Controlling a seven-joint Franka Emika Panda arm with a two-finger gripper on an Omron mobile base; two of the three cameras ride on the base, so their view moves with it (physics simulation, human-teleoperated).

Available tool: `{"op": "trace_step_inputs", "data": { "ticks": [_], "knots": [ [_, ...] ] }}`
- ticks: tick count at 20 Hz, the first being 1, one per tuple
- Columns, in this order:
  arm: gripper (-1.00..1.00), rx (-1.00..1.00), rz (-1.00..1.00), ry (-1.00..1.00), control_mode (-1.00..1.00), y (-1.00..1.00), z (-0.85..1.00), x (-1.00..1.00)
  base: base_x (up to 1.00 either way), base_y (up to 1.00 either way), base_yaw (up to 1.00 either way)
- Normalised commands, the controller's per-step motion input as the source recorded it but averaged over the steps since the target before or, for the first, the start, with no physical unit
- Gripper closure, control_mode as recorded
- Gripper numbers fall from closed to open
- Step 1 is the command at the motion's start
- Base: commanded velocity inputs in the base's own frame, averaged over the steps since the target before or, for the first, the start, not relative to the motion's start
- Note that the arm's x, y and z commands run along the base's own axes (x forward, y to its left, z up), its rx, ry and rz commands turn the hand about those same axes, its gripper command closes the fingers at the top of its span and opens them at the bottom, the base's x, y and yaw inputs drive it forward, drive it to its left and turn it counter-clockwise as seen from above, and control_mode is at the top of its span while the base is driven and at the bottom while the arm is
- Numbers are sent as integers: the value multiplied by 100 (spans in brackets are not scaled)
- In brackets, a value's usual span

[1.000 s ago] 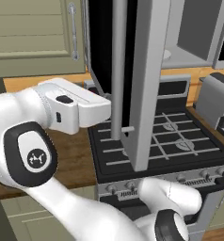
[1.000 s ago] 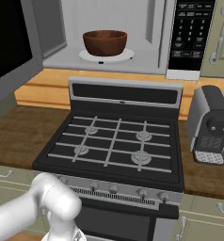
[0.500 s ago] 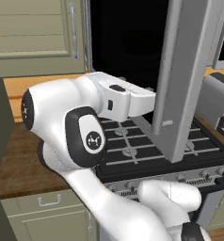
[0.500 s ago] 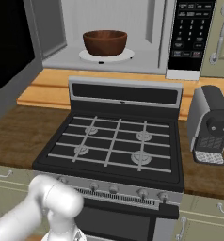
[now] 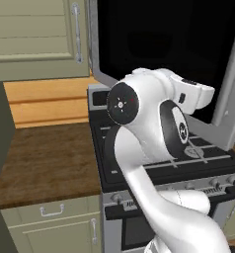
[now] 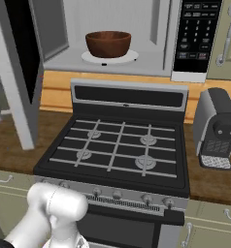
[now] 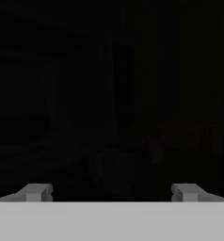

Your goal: Open the microwave, place the bowl with waffle inside the microwave, then close the microwave door and turn it on.

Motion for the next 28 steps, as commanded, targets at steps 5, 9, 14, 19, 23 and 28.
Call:
{"op": "trace_step_inputs", "data": {
  "ticks": [5,9,14,19,23,28],
  "knots": [
    [-100,7,33,-4,-100,-73,0,46,0,0,0],
    [-100,6,35,-4,-100,-64,-4,50,0,0,0],
    [-100,5,33,-3,-100,-46,-4,73,0,0,0],
    [-100,5,24,0,-100,-17,0,80,0,0,0],
    [-100,2,22,0,-100,-11,0,75,0,0,0],
    [-100,1,12,2,-100,-8,0,53,0,0,0]
  ]
}}
